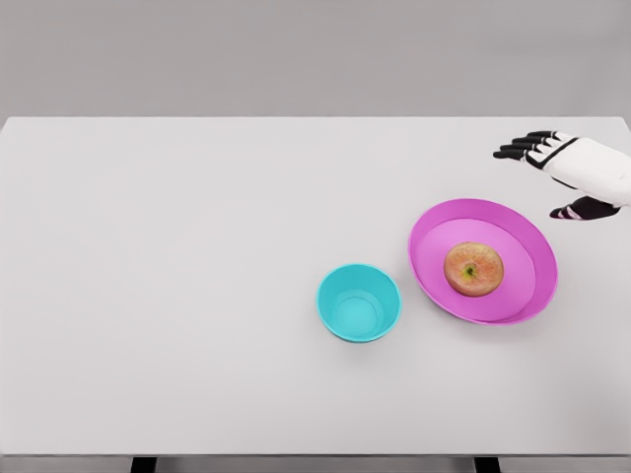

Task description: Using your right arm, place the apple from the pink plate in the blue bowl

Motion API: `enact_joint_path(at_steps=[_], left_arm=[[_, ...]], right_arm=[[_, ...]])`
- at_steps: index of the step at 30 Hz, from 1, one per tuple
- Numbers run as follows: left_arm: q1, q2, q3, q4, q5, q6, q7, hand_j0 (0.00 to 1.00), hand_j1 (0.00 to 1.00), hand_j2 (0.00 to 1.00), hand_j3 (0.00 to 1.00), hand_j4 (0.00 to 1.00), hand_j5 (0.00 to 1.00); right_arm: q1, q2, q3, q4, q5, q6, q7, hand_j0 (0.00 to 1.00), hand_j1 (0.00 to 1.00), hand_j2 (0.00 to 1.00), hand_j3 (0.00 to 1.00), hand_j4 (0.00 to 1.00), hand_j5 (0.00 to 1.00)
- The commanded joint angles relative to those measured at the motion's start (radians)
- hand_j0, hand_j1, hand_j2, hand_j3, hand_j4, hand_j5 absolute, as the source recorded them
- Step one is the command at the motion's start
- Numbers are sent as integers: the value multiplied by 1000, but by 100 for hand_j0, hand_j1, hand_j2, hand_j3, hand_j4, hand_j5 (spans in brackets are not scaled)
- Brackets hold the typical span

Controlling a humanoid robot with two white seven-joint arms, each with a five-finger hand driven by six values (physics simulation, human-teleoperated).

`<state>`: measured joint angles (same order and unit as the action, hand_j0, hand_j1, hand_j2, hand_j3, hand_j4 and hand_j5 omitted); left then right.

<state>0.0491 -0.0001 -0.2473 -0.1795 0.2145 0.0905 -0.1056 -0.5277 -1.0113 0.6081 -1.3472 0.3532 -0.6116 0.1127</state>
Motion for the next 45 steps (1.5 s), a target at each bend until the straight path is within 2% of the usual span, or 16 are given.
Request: enact_joint_path(at_steps=[1, 3, 7, 10, 12, 13, 15, 16, 18, 19, 23, 29, 31, 39, 45], left_arm=[[0, 0, 0, 0, 0, 0, 0, 100, 100, 100, 100, 100, 100], [0, 0, 0, 0, 0, 0, 0, 100, 100, 100, 100, 100, 100], [0, 0, 0, 0, 0, 0, 0, 100, 100, 100, 100, 100, 100], [0, 0, 0, 0, 0, 0, 0, 100, 100, 100, 100, 100, 100], [0, 0, 0, 0, 0, 0, 0, 100, 100, 100, 100, 100, 100], [0, 0, 0, 0, 0, 0, 0, 100, 100, 100, 100, 100, 100], [0, 0, -1, 0, 0, 0, 0, 100, 100, 100, 100, 100, 100], [0, 0, -1, 0, 0, 0, 0, 100, 100, 100, 100, 100, 100], [0, 0, 0, 0, 0, 0, 0, 100, 100, 100, 100, 100, 100], [0, 0, 0, 0, 0, 0, 0, 100, 100, 100, 100, 100, 100], [0, 0, 0, 0, 0, 0, 0, 100, 100, 100, 100, 100, 100], [0, 0, -1, 0, 0, 0, 0, 100, 100, 100, 100, 100, 100], [0, 0, 0, 0, 0, 0, 0, 100, 100, 100, 100, 100, 100], [0, 0, 0, 0, 0, 0, 0, 100, 100, 100, 100, 100, 100], [0, 0, 0, 0, 0, 0, 0, 100, 100, 100, 100, 100, 100]], right_arm=[[0, -4, 2, -1, -7, 1, -1, 100, 100, 100, 100, 100, 100], [0, -9, 1, -3, -7, 1, -1, 100, 100, 100, 100, 100, 100], [9, -67, 1, -73, -8, 1, -5, 100, 100, 100, 100, 100, 100], [54, -108, 1, -124, -7, 1, 7, 100, 100, 100, 100, 100, 100], [54, -112, -4, -164, -8, 1, 165, 100, 100, 100, 100, 100, 100], [52, -112, -5, -178, -8, 1, 197, 100, 100, 100, 100, 100, 100], [54, -101, -7, -251, -13, 1, 347, 100, 100, 100, 100, 100, 100], [54, -101, -7, -268, -14, 1, 375, 100, 100, 100, 100, 100, 100], [54, -93, -5, -268, -13, 1, 386, 100, 100, 100, 100, 100, 100], [55, -67, -4, -268, -14, 1, 415, 100, 100, 100, 100, 100, 100], [46, -17, 1, -250, -14, 1, 424, 100, 100, 100, 100, 100, 100], [21, -10, 1, -237, -13, 1, 430, 100, 100, 100, 100, 100, 100], [14, 8, 5, -237, -13, 1, 481, 100, 100, 100, 100, 100, 100], [9, 57, 22, -237, -7, 1, 498, 100, 100, 100, 100, 100, 100], [5, 82, 27, -198, -5, 1, 498, 100, 100, 100, 100, 100, 100]])
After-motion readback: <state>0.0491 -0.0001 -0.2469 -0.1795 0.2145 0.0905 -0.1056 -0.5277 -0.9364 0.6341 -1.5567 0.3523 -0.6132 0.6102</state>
